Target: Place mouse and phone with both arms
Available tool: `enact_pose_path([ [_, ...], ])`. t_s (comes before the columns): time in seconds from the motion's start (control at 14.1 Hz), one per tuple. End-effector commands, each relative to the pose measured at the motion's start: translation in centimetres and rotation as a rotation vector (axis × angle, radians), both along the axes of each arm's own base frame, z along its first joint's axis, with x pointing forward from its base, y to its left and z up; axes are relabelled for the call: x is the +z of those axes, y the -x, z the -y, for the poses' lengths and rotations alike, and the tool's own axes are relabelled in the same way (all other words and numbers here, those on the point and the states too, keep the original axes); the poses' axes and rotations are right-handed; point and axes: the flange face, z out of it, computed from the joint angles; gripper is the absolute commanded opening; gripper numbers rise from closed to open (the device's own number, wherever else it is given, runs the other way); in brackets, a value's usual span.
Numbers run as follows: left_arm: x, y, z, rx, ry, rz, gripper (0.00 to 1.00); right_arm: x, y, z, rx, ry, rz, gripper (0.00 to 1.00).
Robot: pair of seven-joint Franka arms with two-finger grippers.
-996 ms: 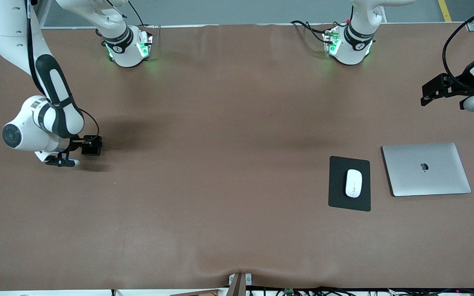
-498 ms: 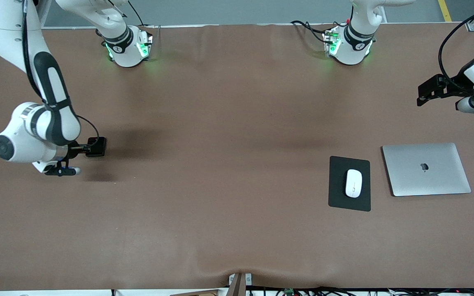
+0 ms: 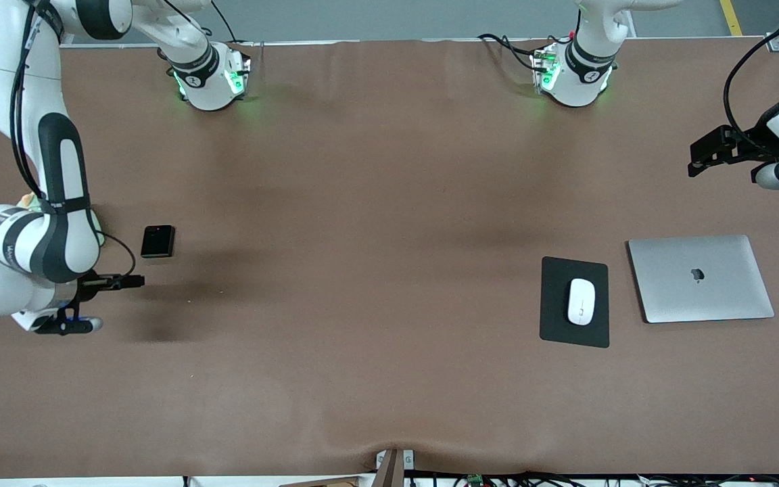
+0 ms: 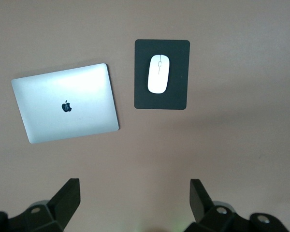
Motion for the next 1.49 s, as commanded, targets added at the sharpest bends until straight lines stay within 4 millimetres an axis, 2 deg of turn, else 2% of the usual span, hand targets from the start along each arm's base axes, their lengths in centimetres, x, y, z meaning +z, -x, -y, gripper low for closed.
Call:
enact_pose_path([
  [0.0,0.3,-0.3,-0.5,-0.001,0.001,0.005,1.0,6.0,-3.3,-0.7,0.02,0.021,0.097,1.0],
  [0.14,0.4,-0.3,-0.6,0.0,0.0,0.006,1.0,9.8,-4.2,-0.6,0.028,0.026,0.138,1.0],
  [0.28,0.5,-0.2,-0.7,0.0,-0.009,0.01,1.0,14.9,-5.5,-1.3,0.051,0.039,0.228,1.0],
  [0.36,0.7,-0.3,-0.7,-0.002,-0.015,0.013,1.0,17.6,-5.5,-1.8,0.059,0.039,0.271,1.0],
  [0.5,0.9,-0.1,-0.7,0.0,-0.015,0.016,1.0,22.7,-4.6,-2.8,0.072,0.034,0.342,1.0],
  [0.64,0.9,-0.1,-0.9,0.001,-0.017,0.015,1.0,28.3,-2.6,-3.4,0.091,0.045,0.391,1.0],
  [0.71,0.8,-0.2,-1.0,0.003,-0.017,0.015,1.0,30.4,-1.3,-3.6,0.1,0.047,0.385,1.0],
  [1.0,1.0,0.0,-0.6,-0.003,-0.021,0.018,1.0,35.0,3.1,-3.4,0.105,0.013,0.32,1.0],
  [1.14,0.9,-0.1,-0.9,0.0,-0.023,0.017,1.0,36.5,5.5,-3.2,0.116,0.036,0.304,1.0],
  [1.28,0.9,-0.1,-0.9,0.002,-0.023,0.017,1.0,37.7,7.5,-4.0,0.148,0.09,0.297,1.0],
  [1.42,1.1,0.0,-0.9,0.0,-0.023,0.02,1.0,38.5,9.1,-3.7,0.149,0.085,0.296,1.0],
])
